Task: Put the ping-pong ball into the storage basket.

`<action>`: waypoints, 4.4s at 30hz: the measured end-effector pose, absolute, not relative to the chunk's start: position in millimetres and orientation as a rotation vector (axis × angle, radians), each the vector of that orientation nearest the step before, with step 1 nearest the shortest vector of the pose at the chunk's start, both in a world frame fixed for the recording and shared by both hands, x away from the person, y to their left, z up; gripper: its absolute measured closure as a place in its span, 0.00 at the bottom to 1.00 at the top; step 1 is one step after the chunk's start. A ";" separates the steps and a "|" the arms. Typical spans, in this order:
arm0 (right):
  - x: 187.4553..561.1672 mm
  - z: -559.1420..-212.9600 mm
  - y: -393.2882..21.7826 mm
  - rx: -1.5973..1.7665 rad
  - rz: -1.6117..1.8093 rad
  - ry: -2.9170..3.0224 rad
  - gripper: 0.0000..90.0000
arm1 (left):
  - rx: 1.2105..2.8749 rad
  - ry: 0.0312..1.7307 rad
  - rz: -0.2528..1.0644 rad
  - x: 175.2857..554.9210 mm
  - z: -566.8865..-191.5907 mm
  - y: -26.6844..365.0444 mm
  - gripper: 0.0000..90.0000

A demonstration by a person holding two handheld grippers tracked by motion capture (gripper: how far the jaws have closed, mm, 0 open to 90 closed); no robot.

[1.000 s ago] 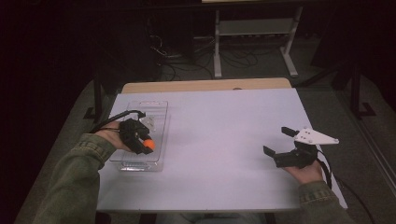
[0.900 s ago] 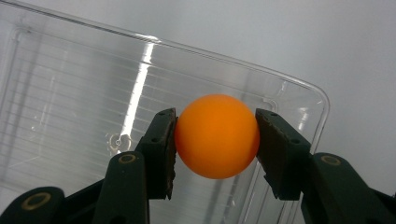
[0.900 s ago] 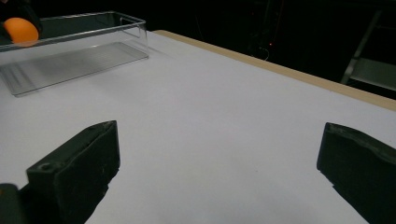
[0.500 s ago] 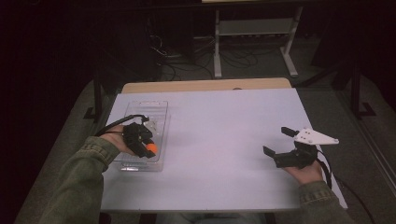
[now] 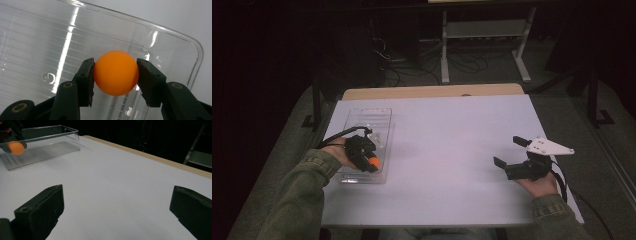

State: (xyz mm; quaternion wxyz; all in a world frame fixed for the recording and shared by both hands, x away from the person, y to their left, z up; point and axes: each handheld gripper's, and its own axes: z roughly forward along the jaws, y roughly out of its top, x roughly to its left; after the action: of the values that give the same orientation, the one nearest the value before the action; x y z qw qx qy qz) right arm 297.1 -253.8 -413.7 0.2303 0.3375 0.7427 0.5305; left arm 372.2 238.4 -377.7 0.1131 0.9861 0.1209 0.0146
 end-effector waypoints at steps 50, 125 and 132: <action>294.4 -413.5 -253.2 0.921 1.437 2.053 0.00 | 2.662 0.541 0.079 374.4 -342.7 250.9 0.14; 292.5 -413.8 -253.6 0.922 1.417 2.057 0.00 | 2.154 0.773 0.450 313.9 -338.5 350.1 0.00; 292.4 -413.9 -253.5 0.921 1.414 2.057 0.00 | 2.097 0.790 0.461 309.9 -345.3 354.8 0.00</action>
State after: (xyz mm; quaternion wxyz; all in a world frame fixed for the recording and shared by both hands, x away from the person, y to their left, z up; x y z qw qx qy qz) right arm 292.4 -253.5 -413.9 0.2378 0.3363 0.7509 0.5162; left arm 309.9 354.8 -345.3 0.4142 0.8342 0.3144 0.1835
